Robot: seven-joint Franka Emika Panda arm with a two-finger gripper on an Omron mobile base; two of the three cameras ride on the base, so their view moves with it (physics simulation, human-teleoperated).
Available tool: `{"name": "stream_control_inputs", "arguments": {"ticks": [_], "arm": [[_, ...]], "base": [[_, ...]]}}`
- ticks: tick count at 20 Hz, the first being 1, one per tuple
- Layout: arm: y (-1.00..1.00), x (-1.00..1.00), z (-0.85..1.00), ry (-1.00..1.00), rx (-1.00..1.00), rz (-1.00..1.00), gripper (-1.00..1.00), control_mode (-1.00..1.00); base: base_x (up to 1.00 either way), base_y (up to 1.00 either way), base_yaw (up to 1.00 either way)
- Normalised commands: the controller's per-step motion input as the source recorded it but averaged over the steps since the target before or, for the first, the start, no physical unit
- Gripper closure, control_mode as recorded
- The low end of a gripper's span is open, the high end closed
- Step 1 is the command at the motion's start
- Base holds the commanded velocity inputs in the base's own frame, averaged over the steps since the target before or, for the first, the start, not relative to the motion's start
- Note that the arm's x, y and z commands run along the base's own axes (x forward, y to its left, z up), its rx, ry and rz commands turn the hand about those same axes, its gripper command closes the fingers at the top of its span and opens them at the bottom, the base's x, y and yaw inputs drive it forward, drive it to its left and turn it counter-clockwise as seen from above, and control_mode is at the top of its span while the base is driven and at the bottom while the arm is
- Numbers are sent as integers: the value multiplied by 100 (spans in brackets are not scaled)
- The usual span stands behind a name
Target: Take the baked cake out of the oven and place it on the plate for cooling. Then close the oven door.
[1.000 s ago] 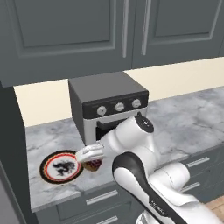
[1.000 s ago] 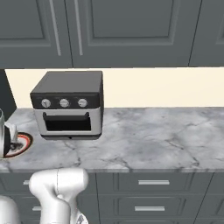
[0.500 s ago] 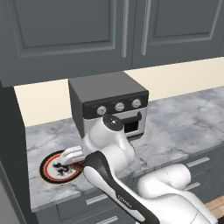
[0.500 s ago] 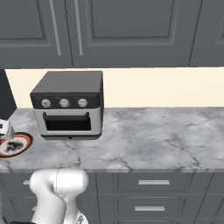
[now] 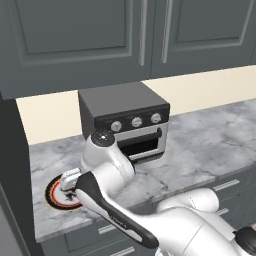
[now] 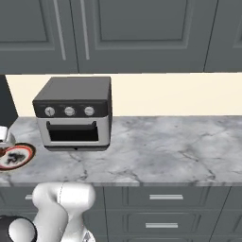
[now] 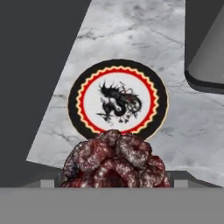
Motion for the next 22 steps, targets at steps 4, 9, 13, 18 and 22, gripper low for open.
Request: {"name": "stream_control_inputs", "arguments": {"ticks": [4,9,13,18,22], "arm": [[0,35,-34,0,-6,0,100,-100],[0,32,-41,0,-7,0,100,-100],[13,34,-42,2,-7,0,100,-100],[28,28,-38,3,-5,0,100,-100],[30,25,-32,4,-4,0,100,-100]], "base": [[0,0,0],[0,0,0],[0,0,0],[0,0,0],[0,0,0]]}}
